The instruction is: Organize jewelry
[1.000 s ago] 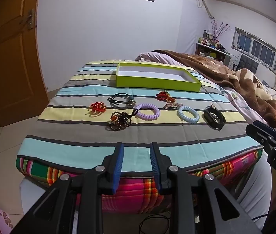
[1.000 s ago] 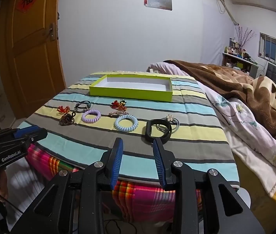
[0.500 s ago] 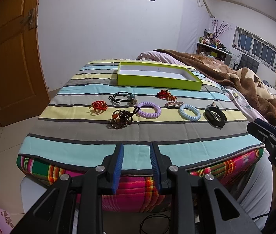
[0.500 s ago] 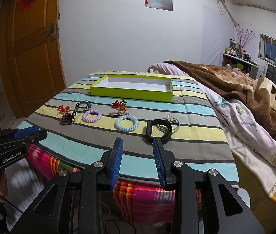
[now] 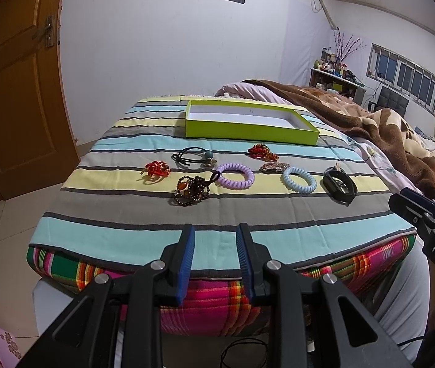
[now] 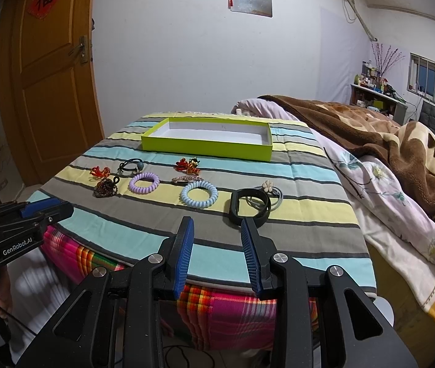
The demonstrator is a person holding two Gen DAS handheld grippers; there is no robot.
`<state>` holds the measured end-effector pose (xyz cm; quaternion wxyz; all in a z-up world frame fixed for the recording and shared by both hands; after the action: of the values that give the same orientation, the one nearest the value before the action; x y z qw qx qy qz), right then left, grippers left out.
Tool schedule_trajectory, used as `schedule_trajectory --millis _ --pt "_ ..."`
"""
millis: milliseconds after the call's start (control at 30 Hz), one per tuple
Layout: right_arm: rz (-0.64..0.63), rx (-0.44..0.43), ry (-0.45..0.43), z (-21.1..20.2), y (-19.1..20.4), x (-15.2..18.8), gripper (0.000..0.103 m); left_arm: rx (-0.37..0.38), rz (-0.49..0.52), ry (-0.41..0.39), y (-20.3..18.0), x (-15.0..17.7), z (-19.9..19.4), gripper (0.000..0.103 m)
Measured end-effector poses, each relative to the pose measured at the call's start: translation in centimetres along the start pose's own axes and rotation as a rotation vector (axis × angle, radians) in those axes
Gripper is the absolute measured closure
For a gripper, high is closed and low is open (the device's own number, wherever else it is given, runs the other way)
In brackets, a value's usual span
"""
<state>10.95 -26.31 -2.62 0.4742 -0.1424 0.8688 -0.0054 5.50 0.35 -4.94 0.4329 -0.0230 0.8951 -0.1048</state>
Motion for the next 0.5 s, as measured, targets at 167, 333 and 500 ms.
schedule_trajectory --millis 167,333,500 --pt "-0.001 0.0 -0.001 -0.09 0.01 -0.01 0.07 0.001 -0.001 -0.002 -0.01 -0.05 -0.06 0.074" --pt "0.001 0.0 -0.001 0.15 -0.11 -0.1 0.07 0.0 0.004 -0.006 -0.09 -0.17 -0.08 0.074" --pt "0.0 0.0 0.001 0.14 -0.1 -0.09 0.07 0.0 0.004 -0.006 -0.13 -0.1 -0.08 0.074"
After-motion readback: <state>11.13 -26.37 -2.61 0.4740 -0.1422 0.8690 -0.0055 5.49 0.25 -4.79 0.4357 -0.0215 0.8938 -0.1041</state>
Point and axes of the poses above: each gripper's, at about its wrist camera, not at the fingertips, and z roughly the way its jaws point, y to its left, x to its underside, the point moved 8 cm from there along z, roughly the way its jaws point, and after that the axes turned 12 degrees about x, right-handed, at the moved point
